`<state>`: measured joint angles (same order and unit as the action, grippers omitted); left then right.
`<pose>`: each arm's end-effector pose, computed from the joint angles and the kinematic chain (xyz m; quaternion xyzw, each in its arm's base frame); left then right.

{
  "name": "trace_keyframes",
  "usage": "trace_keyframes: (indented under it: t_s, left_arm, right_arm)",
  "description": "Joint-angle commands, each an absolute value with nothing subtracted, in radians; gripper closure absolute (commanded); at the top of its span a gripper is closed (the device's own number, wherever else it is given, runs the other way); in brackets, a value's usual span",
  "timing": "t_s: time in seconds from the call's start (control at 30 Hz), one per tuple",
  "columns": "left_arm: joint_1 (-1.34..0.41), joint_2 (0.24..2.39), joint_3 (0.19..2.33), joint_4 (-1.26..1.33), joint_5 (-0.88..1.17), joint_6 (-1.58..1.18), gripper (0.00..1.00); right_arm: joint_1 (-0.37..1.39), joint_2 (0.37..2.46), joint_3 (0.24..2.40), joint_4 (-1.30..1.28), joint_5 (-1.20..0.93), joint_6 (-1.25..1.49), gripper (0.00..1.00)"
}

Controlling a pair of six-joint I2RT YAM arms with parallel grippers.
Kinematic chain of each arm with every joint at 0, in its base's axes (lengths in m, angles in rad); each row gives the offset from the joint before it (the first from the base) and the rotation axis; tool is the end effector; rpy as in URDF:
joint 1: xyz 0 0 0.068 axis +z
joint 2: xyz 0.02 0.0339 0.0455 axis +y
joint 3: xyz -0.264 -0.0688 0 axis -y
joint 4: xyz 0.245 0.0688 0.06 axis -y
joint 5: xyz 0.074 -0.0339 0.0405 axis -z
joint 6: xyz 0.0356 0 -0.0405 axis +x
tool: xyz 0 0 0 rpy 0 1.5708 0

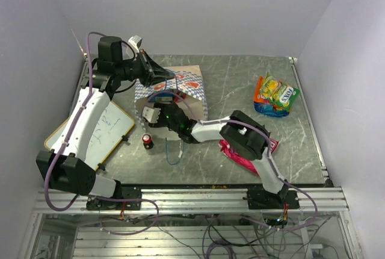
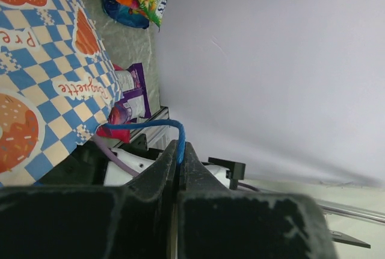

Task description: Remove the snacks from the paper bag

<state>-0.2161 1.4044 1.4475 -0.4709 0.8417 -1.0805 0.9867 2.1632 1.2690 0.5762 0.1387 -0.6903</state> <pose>0.2945 -0.0918 0.4038 -0.1209 0.7897 -0.5720 0.1860 0.2640 0.3905 0.1449 -0.5738 0.5706 0.0308 0.5867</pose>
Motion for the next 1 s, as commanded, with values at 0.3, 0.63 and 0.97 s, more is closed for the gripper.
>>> trace_keyframes:
  t_s: [0.3, 0.63, 0.97]
  left_arm:
    - [-0.241, 1.387, 1.489, -0.541, 0.886, -1.036, 0.93]
    - [-0.257, 1.407, 1.512, -0.577, 0.88, -1.027, 0.93]
    - [-0.258, 1.438, 1.537, -0.586, 0.873, -1.023, 0.93]
  right_arm:
    - [0.904, 2.449, 1.589, 0.52, 0.201, -0.791, 0.39]
    - [0.837, 2.58, 1.804, 0.473, 0.256, -0.785, 0.43]
    - [0.807, 2.608, 1.86, 0.443, 0.195, -0.782, 0.75]
